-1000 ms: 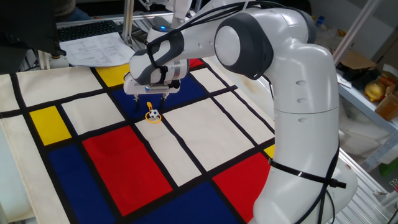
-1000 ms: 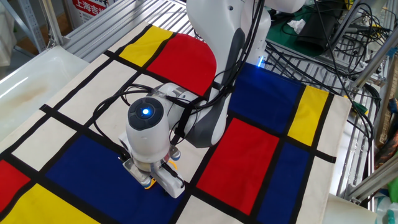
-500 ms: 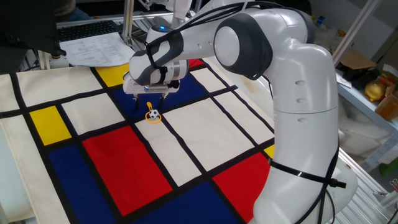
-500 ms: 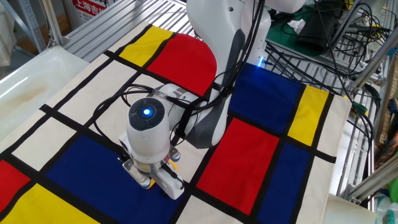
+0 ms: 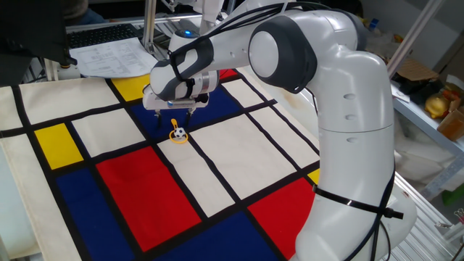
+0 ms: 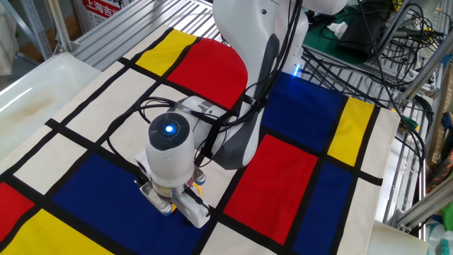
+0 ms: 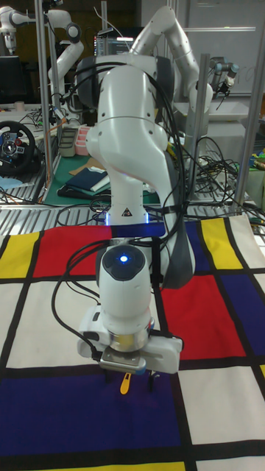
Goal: Remove the bubble ring from the ball
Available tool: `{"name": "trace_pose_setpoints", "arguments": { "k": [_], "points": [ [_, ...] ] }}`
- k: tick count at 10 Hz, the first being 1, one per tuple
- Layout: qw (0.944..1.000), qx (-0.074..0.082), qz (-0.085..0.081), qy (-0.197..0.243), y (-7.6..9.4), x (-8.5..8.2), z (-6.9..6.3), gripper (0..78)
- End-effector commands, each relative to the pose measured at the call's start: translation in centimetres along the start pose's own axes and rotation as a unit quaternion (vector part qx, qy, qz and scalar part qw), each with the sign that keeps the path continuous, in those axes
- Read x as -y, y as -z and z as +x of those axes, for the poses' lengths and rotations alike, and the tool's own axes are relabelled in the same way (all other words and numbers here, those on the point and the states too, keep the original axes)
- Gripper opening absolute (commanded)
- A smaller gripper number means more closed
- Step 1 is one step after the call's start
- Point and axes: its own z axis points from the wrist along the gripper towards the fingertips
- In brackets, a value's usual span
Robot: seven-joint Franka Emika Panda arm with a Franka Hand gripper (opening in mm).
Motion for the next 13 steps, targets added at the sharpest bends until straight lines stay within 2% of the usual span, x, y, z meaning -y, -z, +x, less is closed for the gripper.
{"name": "trace_pose_setpoints", "arguments": {
  "k": [1,4,5,13],
  "points": [
    [1.0000,-0.005,0.004,0.002,-0.74,0.12,0.39,77.4],
    [1.0000,-0.006,0.003,0.000,-0.74,0.12,0.39,77.4],
    [1.0000,-0.006,0.003,0.000,-0.74,0.12,0.39,1.2],
    [1.0000,-0.006,0.003,0.000,-0.74,0.12,0.39,1.2]
  ]
}}
